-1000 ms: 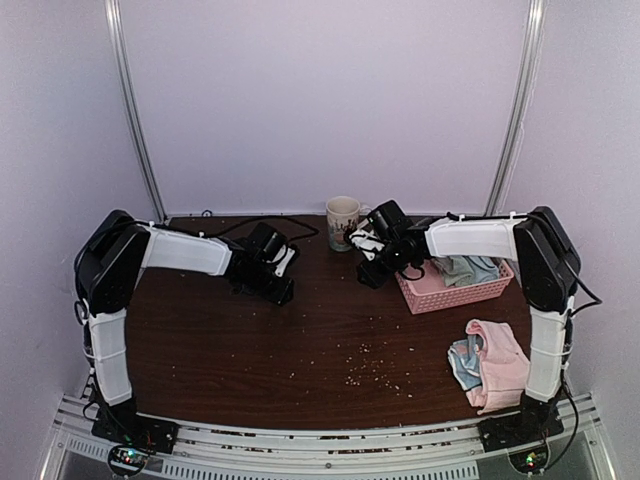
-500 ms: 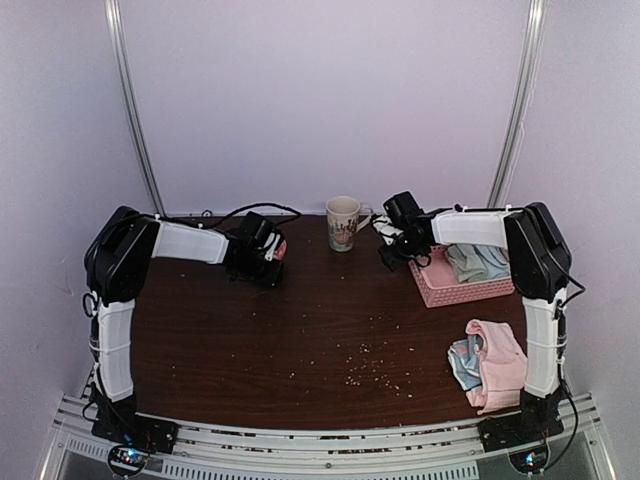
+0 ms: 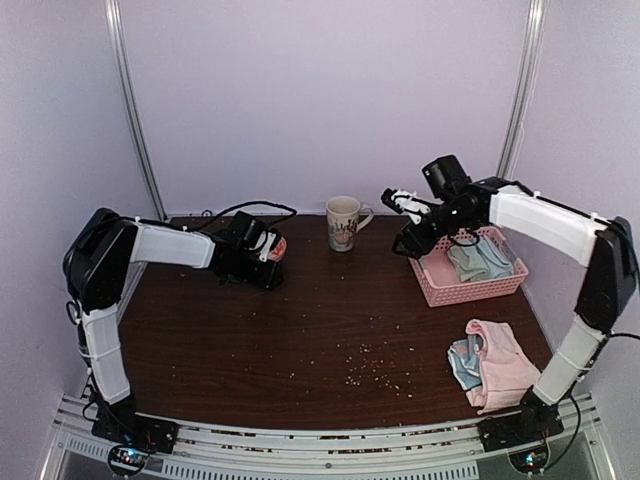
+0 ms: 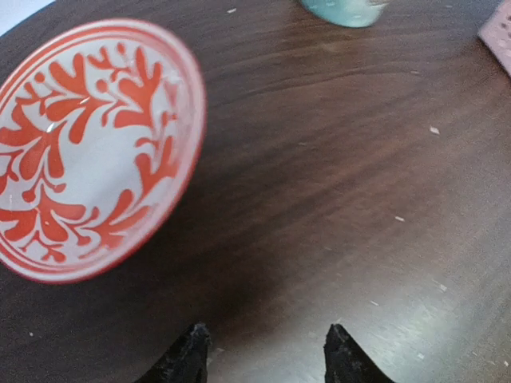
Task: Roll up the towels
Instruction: Move the bin to the corner of the board, then pick up the towel from the towel pile.
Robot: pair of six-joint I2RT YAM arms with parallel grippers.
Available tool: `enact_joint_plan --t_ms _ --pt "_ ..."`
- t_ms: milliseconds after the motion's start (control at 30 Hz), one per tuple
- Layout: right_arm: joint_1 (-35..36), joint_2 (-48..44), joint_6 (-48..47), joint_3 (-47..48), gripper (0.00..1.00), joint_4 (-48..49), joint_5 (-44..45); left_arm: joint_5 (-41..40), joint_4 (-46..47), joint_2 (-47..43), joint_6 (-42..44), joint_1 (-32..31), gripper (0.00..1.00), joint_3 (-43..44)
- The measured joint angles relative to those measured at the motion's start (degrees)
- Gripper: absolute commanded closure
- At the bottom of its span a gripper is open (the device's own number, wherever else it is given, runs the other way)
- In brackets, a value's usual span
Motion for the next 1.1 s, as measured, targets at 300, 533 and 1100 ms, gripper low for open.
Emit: enact_joint_plan --t_ms 300,533,1100 --pt "-10.0 -18.3 -15.7 -13.0 0.40 -18.5 -0.6 10.1 6.0 -6.6 4.1 -9.2 0.47 -7.1" --pt "-13.0 -18.8 -22.2 -23.3 0.21 -28.7 3.1 13.3 5.9 -5.1 4.6 -10.4 0.48 -7.1" --pt "-15.7 -17.8 -20.9 -24.1 1.00 -27.1 8.2 13.2 5.5 -3.3 5.0 -10.4 0.48 -5.5"
